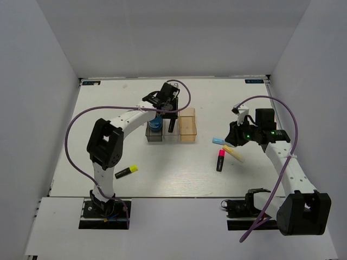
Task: Sort the stationery into containers
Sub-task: Place the pen in the storage box, then pick up the pen from the center of the board.
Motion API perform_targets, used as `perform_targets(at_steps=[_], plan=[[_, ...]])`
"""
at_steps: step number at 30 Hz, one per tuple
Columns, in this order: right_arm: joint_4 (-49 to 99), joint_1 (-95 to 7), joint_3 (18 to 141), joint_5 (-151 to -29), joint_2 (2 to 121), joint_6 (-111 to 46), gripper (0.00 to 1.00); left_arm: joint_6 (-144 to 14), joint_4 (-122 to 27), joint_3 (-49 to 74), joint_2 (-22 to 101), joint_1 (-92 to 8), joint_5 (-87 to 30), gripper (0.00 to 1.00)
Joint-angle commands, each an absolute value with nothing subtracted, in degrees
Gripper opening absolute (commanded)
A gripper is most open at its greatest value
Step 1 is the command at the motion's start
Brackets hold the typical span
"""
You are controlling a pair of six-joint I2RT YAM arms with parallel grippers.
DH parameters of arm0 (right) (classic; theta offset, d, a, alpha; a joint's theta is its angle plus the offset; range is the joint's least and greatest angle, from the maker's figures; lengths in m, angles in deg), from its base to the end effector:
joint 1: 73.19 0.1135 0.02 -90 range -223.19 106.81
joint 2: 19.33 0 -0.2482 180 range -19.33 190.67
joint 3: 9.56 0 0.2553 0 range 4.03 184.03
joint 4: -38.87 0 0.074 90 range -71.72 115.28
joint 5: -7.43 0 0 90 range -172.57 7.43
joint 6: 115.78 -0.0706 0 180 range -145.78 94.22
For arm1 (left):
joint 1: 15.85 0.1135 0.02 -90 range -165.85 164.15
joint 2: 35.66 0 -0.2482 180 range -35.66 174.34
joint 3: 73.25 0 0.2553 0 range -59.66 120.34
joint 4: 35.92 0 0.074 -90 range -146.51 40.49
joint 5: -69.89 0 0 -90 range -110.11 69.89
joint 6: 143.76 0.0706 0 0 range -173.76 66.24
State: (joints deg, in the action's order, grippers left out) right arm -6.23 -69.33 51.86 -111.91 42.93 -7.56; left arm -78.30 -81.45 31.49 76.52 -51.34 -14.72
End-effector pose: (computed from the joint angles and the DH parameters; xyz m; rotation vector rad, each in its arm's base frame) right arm 0.2511 0.0516 0.2320 -0.6736 2.1915 0.4769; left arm 0.3733 -0.2580 0.1951 0.2007 2.5104 -0.3192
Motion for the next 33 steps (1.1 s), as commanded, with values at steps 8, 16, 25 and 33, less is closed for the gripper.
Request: perform_targets(at_steps=[8,16,25,33], plan=[[-6.1,-69.4,52.3,-113.4,43.0,-7.2,0.67,-79.6,-82.0,38.3,81.0,-49.9,-12.9,0.18],[-7.4,-69.5,52.8,-115.3,43.8,-6.4,0.57,-78.8,-81.9,38.3,80.6,-49.8,-12.7,0.62],[-24.1,-68.4,58.3,-119.4,49.5,-4.3,0.13,-76.7,-82.3,35.1,71.0,-50.5,-12.5,0.46],[-25.1,-63.8,54.2,-106.5,54.0,-11.4,0.42,-71.5,-89.4,12.5,43.7,-55.8,-5.4,0.66]])
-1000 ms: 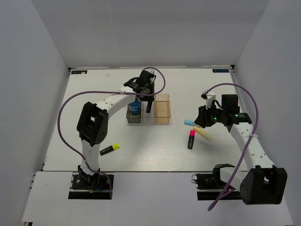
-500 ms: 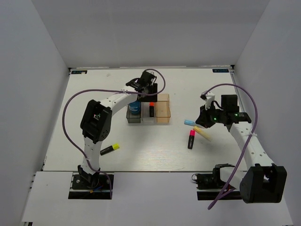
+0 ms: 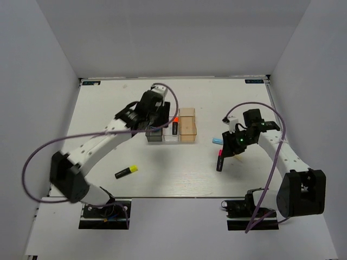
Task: Sort the stationery into containers
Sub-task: Pick up the pen from the center of the board.
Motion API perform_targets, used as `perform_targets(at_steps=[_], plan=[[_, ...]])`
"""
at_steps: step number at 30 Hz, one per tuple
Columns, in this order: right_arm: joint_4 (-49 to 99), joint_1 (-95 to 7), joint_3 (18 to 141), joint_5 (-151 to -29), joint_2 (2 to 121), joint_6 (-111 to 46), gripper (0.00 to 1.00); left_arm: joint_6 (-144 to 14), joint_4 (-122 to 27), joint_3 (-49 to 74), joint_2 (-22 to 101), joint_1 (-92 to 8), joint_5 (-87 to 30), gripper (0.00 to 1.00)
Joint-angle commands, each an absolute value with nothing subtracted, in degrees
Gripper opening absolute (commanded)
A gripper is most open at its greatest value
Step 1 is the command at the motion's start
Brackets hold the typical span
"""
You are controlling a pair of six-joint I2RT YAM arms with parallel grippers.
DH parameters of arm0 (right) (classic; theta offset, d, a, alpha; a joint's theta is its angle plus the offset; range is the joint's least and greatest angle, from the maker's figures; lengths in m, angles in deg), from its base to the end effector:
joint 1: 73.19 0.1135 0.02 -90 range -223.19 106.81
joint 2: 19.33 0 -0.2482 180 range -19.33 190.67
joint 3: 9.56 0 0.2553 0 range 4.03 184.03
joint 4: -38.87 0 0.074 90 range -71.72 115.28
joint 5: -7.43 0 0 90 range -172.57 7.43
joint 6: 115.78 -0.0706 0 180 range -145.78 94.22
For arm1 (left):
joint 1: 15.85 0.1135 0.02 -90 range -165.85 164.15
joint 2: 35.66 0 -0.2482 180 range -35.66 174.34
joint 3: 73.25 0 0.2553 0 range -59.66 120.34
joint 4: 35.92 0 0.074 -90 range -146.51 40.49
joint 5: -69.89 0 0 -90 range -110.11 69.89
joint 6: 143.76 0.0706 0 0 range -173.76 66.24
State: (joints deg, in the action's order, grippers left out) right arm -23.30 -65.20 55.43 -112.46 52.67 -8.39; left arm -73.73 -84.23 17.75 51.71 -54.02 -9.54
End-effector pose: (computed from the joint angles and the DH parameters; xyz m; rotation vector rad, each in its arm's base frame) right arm 0.2375 0.0689 0.1920 -0.7126 2.5701 0.6685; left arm 0.2952 -0.2156 0.2768 0.2821 2.3350 -0.2867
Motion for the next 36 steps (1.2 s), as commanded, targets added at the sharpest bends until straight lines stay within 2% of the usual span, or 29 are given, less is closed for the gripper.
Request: perform_targets(at_steps=[1,5,8,17,27,32,33,35,36], plan=[[-24.5,-63.5,54.0,-103.9,54.8,-12.8,0.42,-71.2,-91.7,6.4,39.9,-56.3,-3.1,0.71],[-21.1,-60.8,53.4,-99.8,59.8,-17.8,0.55,-71.4,-94.2,-4.9,29.0,-56.3,0.9,0.82],[-17.6,-59.2,53.1,-97.2,62.3,-21.9,0.56,-71.5,-97.2,-10.3,22.4,-56.2,4.1,0.84],[-11.2,-54.6,54.7,-83.5,71.3,-30.4,0.56,-71.7,-100.6,-16.5,12.3,-56.2,8.0,0.85],[-8.6,-51.5,52.8,-77.2,75.5,-35.0,0.48,-72.0,-100.2,-19.8,8.0,-56.1,7.7,0.86],[-9.4,-51.4,52.5,-74.4,77.8,-33.6,0.31,-72.2,-99.3,-21.2,7.1,-56.0,6.4,0.86],[-9.9,-51.5,52.5,-74.1,77.9,-33.3,0.22,-72.2,-99.3,-21.4,7.1,-56.1,6.3,0.86],[-9.5,-51.5,52.6,-74.0,77.8,-32.7,0.13,-72.3,-99.0,-21.6,7.3,-56.0,5.7,0.85],[-9.7,-51.5,52.9,-74.4,77.7,-32.5,0.01,-72.3,-99.2,-21.7,7.8,-56.0,5.5,0.84]])
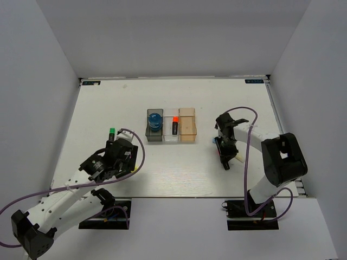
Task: Sort the stationery into containers
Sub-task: Pick up the pen from the center of the board, then place the pen in the storage box.
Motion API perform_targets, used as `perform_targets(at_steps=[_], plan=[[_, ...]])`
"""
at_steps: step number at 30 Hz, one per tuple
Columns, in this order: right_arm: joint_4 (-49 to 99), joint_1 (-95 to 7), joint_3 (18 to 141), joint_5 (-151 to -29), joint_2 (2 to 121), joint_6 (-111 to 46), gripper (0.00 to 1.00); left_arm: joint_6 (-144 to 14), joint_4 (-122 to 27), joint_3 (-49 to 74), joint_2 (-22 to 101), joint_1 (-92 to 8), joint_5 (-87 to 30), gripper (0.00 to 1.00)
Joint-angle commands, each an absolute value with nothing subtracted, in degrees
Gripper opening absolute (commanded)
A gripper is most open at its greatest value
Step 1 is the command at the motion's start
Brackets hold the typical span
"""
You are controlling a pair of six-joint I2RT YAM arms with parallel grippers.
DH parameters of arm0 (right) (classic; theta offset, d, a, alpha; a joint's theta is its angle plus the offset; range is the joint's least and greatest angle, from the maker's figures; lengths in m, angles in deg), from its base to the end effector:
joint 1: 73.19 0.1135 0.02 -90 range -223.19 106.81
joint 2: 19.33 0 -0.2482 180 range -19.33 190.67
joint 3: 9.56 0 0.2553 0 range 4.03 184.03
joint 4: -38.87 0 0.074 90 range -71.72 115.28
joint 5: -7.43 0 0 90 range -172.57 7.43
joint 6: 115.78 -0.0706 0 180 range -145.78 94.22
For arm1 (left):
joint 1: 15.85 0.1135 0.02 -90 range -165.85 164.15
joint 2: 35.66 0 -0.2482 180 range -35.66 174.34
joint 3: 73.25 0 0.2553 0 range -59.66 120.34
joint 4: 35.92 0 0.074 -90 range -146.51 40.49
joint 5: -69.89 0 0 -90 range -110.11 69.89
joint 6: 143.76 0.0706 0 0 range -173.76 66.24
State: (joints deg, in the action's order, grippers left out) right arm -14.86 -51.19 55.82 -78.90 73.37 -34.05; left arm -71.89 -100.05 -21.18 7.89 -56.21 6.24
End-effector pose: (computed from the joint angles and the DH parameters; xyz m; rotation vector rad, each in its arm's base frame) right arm 0.2622 0.1011 0.1016 -0.3481 2.9536 -0.0312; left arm 0.1499 -0.0863 0.2091 0.2922 2.3892 0.1274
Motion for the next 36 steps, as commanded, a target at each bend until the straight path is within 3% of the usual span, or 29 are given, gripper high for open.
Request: perform_targets(at_steps=[1,3,7,9,13,17,24,29,36], plan=[[-10.0,-51.5,53.0,-77.4,77.5,-32.1,0.00,-72.3,-98.7,-22.0,7.8,-56.1,4.6,0.83],[-10.1,-51.7,54.1,-81.1,75.3,-28.7,0.00,-71.4,-98.1,-22.4,8.0,-56.0,3.5,0.74],[-11.1,-51.3,56.1,-100.4,65.9,-19.6,0.00,-69.7,-97.4,-23.2,9.2,-56.0,0.3,0.56],[-12.9,-51.1,60.3,-106.3,62.7,-16.1,0.00,-69.1,-97.8,-22.8,11.4,-56.1,0.0,0.56],[-17.3,-50.5,69.4,-114.4,64.8,-14.0,0.00,-69.0,-98.5,-22.3,14.6,-56.1,0.4,0.79],[-16.1,-48.8,81.2,-118.7,73.3,-21.3,0.00,-68.4,-98.5,-22.3,17.0,-56.2,1.0,0.85],[-2.9,-44.2,99.0,-113.1,91.0,-43.0,0.00,-65.0,-96.8,-23.9,16.8,-56.0,0.4,0.85],[-3.4,-42.1,114.7,-107.6,103.0,-50.5,0.00,-63.9,-95.5,-25.6,13.7,-55.9,0.4,0.83],[-2.3,-39.4,114.4,-93.9,105.3,-48.2,0.00,-62.8,-94.4,-26.4,15.0,-55.9,0.8,0.81]])
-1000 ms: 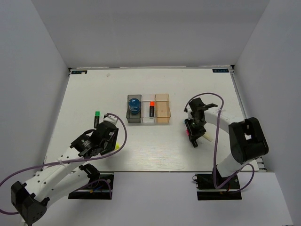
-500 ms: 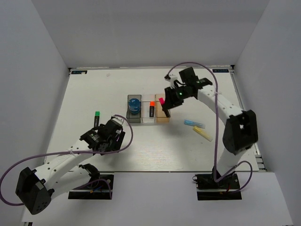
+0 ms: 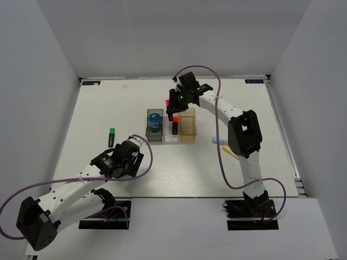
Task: Sort the stationery into containers
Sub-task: Place the pen in the storage box, then pick up the pen from the center of the board.
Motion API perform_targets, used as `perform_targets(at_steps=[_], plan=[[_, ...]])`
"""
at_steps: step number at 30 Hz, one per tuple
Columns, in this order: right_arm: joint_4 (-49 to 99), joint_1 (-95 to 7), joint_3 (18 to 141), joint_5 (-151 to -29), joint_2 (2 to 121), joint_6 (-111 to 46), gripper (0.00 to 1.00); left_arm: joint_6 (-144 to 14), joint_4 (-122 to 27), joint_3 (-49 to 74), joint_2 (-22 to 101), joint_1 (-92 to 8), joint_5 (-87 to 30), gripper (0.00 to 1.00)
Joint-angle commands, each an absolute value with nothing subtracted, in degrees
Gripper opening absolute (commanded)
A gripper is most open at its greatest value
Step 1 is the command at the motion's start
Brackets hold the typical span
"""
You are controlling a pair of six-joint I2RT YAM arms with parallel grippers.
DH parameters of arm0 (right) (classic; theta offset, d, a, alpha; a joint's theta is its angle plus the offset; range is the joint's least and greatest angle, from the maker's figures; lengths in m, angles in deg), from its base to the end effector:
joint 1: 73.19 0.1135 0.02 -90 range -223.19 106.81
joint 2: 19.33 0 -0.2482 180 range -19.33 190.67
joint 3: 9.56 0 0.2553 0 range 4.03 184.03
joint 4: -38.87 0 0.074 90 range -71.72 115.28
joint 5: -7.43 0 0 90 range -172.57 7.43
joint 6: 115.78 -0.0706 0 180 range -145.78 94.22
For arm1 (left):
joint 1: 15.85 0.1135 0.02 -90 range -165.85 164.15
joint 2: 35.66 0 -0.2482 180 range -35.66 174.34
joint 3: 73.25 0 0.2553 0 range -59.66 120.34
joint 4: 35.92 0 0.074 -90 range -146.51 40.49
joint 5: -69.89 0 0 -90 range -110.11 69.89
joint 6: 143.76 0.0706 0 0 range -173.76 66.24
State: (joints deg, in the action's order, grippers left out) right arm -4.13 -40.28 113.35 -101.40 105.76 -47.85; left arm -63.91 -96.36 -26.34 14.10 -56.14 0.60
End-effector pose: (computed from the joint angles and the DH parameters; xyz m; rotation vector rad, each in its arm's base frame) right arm 0.4217 0.3001 0.2070 -0.4007 2.4386 0.8320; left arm 0.1516 -0.0958 0.1652 0.5597 2.5068 0.1646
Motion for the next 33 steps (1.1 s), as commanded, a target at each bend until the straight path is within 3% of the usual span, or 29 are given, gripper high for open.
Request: perform_targets(at_steps=[1,5,9,10,18,23,28,33], plan=[[-3.0,-39.3,114.2,-92.4,105.4,-48.2,0.00,-62.7,-94.2,-26.2,15.6,-55.8,0.8,0.81],[-3.2,-38.9,111.9,-94.0,105.0,-47.0,0.00,-62.6,-94.8,-24.6,20.0,-54.4,0.5,0.83],[-4.8,-38.6,112.1,-95.3,105.6,-46.2,0.26,-61.7,-95.5,-22.9,24.1,-50.9,-4.5,0.84],[-5.6,-38.6,112.6,-95.7,105.7,-46.2,0.37,-61.4,-95.3,-22.9,24.5,-50.6,-5.1,0.84],[-7.0,-37.9,111.3,-98.3,102.6,-45.4,0.64,-60.0,-94.6,-21.8,29.8,-48.2,-6.4,0.81],[-6.3,-38.4,107.7,-101.6,96.7,-45.9,0.59,-57.5,-94.3,-20.5,33.5,-48.2,-7.2,0.62],[-2.2,-39.4,95.3,-105.8,82.9,-46.2,0.59,-54.7,-92.1,-21.6,37.7,-47.7,-8.7,0.62],[-0.5,-40.6,87.8,-108.1,76.6,-45.7,0.59,-54.2,-90.2,-22.2,40.0,-47.0,-10.3,0.62]])
